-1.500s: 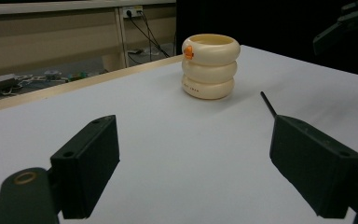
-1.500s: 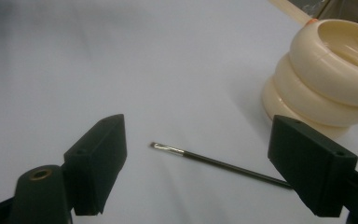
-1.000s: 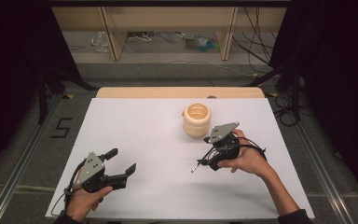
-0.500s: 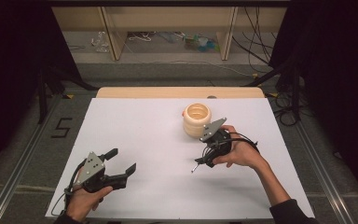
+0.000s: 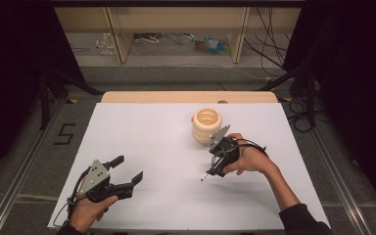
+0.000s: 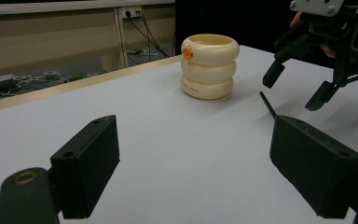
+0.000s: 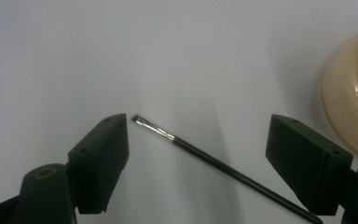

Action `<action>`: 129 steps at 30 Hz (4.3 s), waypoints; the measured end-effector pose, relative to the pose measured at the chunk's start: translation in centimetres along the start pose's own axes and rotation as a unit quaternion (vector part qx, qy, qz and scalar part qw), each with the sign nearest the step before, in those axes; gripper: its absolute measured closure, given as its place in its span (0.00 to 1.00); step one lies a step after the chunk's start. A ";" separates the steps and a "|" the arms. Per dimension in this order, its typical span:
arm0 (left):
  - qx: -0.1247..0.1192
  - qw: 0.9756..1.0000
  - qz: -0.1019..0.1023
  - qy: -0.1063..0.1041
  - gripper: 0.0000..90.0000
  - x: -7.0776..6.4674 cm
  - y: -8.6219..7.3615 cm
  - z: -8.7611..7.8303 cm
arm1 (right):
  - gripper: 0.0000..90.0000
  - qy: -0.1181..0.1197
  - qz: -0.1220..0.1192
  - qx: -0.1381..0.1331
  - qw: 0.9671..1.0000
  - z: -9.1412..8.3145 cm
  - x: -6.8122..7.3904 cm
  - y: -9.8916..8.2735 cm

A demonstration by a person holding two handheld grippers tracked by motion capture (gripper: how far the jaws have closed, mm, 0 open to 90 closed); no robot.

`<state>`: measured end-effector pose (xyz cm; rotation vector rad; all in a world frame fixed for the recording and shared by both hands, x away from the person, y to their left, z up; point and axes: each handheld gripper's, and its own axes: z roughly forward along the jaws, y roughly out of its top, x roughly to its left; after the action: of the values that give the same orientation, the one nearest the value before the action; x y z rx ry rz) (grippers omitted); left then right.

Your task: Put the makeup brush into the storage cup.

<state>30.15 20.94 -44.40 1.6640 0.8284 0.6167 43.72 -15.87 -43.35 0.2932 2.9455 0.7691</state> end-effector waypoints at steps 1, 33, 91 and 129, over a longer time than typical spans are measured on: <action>0.000 1.000 0.000 0.000 0.17 0.0 0.0 0.0 | 0.25 0.000 0.000 0.000 1.000 0.0 0.0 0.0; -0.007 1.000 -0.007 0.002 0.17 0.1 0.1 -0.2 | 0.31 0.015 -0.007 0.068 0.998 2.4 -0.9 -0.2; -0.013 1.000 -0.005 0.002 0.17 0.1 0.3 -0.4 | 0.60 0.016 -0.010 0.121 0.992 3.1 -0.7 0.4; -0.020 1.000 -0.002 0.004 0.18 0.0 0.4 -0.5 | 0.89 0.028 -0.021 0.145 0.989 3.0 -0.4 0.8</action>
<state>29.85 21.23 -43.84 1.6240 0.8207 0.6334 44.66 -13.86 -45.61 0.2316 3.1025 0.3467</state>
